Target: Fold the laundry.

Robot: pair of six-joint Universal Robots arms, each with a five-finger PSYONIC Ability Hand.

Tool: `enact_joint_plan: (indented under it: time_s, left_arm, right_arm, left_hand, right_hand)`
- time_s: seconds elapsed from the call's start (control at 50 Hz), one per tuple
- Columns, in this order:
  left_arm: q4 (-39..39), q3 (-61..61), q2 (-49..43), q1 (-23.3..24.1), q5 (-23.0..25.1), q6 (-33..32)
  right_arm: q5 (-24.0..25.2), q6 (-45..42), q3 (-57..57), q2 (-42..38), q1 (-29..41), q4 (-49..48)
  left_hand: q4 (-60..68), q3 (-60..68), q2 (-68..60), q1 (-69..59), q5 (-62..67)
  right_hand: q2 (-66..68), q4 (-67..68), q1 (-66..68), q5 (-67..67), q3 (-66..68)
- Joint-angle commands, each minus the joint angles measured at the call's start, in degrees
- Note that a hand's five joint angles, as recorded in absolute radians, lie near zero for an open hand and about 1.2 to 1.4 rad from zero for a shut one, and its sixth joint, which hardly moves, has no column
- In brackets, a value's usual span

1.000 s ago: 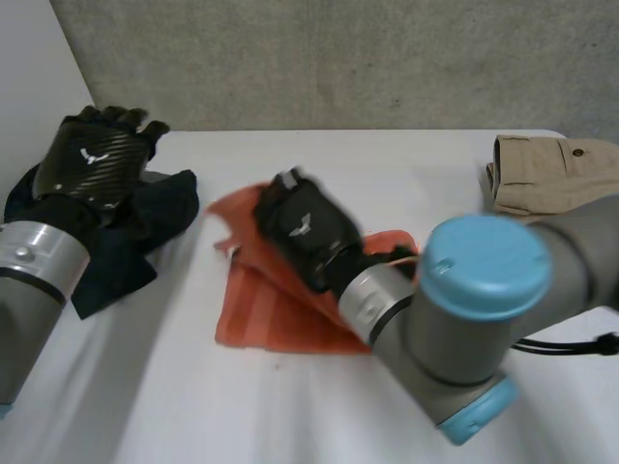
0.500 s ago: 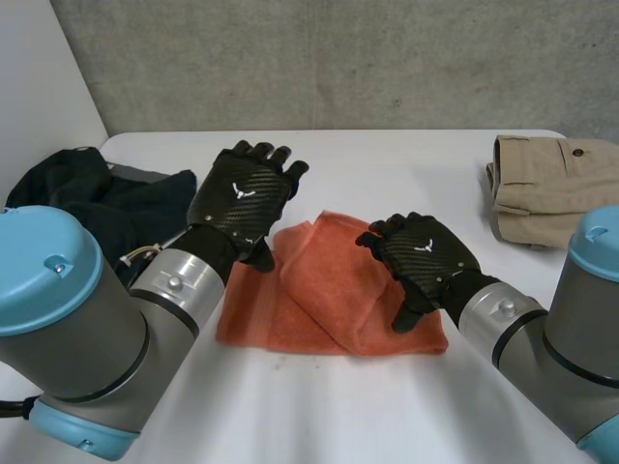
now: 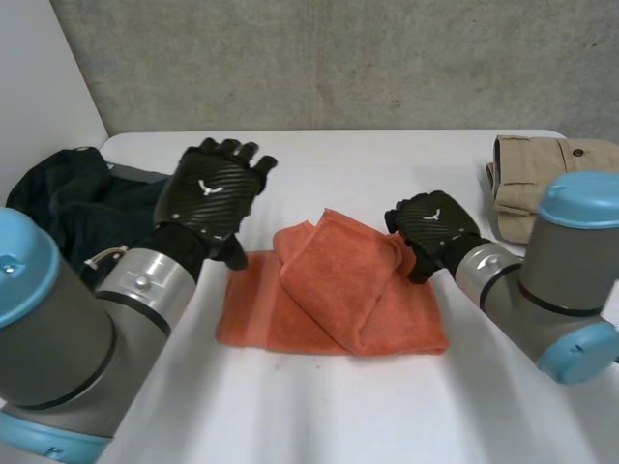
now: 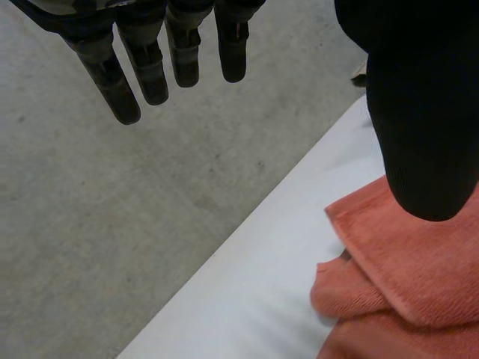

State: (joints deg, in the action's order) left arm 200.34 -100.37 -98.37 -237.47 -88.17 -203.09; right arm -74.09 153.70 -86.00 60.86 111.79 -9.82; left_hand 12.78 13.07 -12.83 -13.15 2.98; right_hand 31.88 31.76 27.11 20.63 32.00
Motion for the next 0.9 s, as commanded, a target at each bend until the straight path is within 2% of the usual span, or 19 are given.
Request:
enact_joint_plan:
  time_s: [0.02,0.2,0.3,0.36,0.38,0.48,0.58,0.68,0.74,0.76,0.8,0.86,0.9]
  left_arm:
    - [0.13,-3.52,3.10,-2.29,0.36,0.24]
    - [0.14,-5.19,4.06,-3.52,0.36,0.15]
    - [0.05,-5.72,4.68,-5.19,0.45,0.24]
    - [0.05,-5.89,4.86,-5.54,0.36,0.24]
    - [0.05,-5.89,5.38,-5.81,0.36,0.24]
    - [-0.04,-6.59,8.10,-7.91,0.36,0.33]
    - [-0.04,-7.12,11.88,-11.87,0.45,0.33]
    - [-0.30,-7.21,15.31,-16.17,0.63,0.24]
    - [-1.01,-7.91,15.93,-17.14,2.38,0.24]
    - [-1.18,-8.17,15.93,-17.23,3.25,0.24]
    - [-1.53,-8.88,15.84,-17.50,5.36,0.50]
    - [-1.62,-9.58,15.58,-18.02,6.95,0.59]
    - [-1.71,-10.02,15.32,-18.46,7.57,0.59]
  right_arm:
    - [2.72,-6.74,6.63,-8.12,0.36,-0.20]
    - [3.95,-7.63,11.29,-12.52,0.54,-0.38]
    - [4.65,-7.19,12.25,-13.22,0.54,-1.61]
    - [5.09,-7.63,13.57,-13.93,1.06,-2.31]
    - [5.10,-7.63,14.01,-14.10,1.33,-2.31]
    - [4.31,-9.12,17.00,-14.11,3.61,-2.40]
    - [4.92,-14.30,19.55,-11.04,6.25,-3.62]
    - [5.89,-17.12,19.55,-8.83,12.57,-6.26]
    - [3.87,-16.25,19.82,-9.45,14.86,-5.92]
    - [3.26,-15.98,19.64,-9.71,14.86,-5.91]
    - [-0.50,-14.67,19.20,-10.32,14.51,-5.83]
    - [-4.91,-13.26,18.41,-9.80,14.08,-4.43]
    - [-6.51,-12.73,17.45,-10.06,12.06,-2.06]
  left_hand:
    - [1.98,1.68,-1.92,-1.60,1.77]
    - [1.81,1.52,-1.76,-1.44,1.61]
    - [1.81,1.51,-1.76,-1.44,1.60]
    - [1.81,1.51,-1.76,-1.44,1.60]
    - [1.81,1.51,-1.76,-1.44,1.60]
    - [1.64,1.35,-1.59,-1.27,1.44]
    - [1.31,1.01,-1.25,-0.93,1.10]
    - [1.14,0.84,-1.08,-0.76,0.93]
    - [0.97,0.67,-0.92,-0.60,0.76]
    - [0.97,0.67,-0.92,-0.60,0.76]
    - [0.97,0.67,-0.92,-0.60,0.76]
    - [0.97,0.67,-0.92,-0.60,0.76]
    - [0.97,0.67,-0.92,-0.60,0.76]
  right_hand:
    - [9.15,9.27,13.92,10.40,9.03]
    - [13.19,13.31,17.96,14.44,13.06]
    - [28.31,28.43,33.07,29.56,28.18]
    - [48.04,48.16,52.81,49.29,47.92]
    - [48.12,48.24,52.89,49.37,48.00]
    - [48.12,48.24,52.89,49.37,48.00]
    - [48.12,48.24,52.89,49.37,48.00]
    - [48.12,48.24,52.89,49.37,48.00]
    - [48.12,48.24,52.89,49.37,48.00]
    - [44.85,44.97,49.62,46.10,44.73]
    - [16.71,16.82,21.47,17.95,16.58]
    - [17.24,17.35,22.00,18.48,17.11]
    - [10.04,10.16,14.81,11.29,9.91]
